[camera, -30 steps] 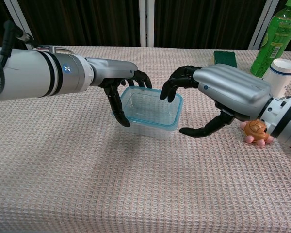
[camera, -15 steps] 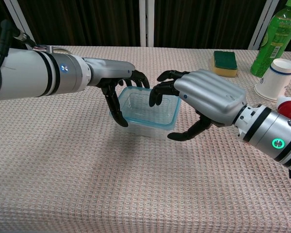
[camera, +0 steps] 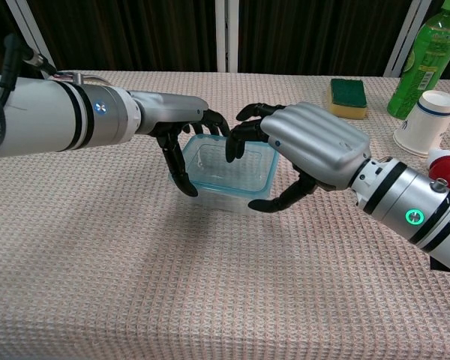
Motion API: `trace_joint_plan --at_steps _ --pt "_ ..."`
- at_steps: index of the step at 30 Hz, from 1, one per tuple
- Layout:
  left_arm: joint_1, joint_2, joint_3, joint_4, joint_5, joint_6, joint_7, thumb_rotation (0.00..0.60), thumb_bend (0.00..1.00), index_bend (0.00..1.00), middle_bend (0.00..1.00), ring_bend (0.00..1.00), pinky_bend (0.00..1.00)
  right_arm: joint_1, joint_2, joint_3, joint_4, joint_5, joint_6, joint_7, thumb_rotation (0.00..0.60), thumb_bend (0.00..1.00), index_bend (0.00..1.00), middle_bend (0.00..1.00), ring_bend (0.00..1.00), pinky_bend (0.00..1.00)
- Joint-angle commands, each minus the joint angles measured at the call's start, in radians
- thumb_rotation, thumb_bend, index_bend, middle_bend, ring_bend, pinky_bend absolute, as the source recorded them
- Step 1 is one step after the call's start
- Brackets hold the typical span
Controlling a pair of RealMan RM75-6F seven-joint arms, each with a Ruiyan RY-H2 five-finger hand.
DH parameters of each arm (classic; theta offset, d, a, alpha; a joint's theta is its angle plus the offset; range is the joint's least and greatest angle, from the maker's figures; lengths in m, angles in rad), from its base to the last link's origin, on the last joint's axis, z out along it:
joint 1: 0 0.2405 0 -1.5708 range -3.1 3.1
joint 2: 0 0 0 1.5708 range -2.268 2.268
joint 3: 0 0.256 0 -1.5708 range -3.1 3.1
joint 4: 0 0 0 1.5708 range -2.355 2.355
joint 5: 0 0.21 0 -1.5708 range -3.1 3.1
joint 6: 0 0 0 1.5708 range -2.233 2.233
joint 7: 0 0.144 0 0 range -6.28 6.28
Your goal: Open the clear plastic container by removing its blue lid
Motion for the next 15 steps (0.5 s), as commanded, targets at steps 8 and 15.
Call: trace_joint_plan --at_steps 8,15 --pt "0.003 -0.004 0.001 0.007 0.010 -0.002 -0.007 0.600 0.00 0.24 0.30 0.19 0.15 0.007 0.002 0.000 0.010 0.000 0.021 0.004 0.600 0.18 0.43 0.39 0.18 0.28" --pt "0.005 -0.006 0.002 0.014 0.015 -0.007 -0.011 0.600 0.00 0.24 0.30 0.19 0.15 0.017 0.006 0.000 0.022 -0.015 0.042 -0.006 0.600 0.31 0.45 0.42 0.21 0.32"
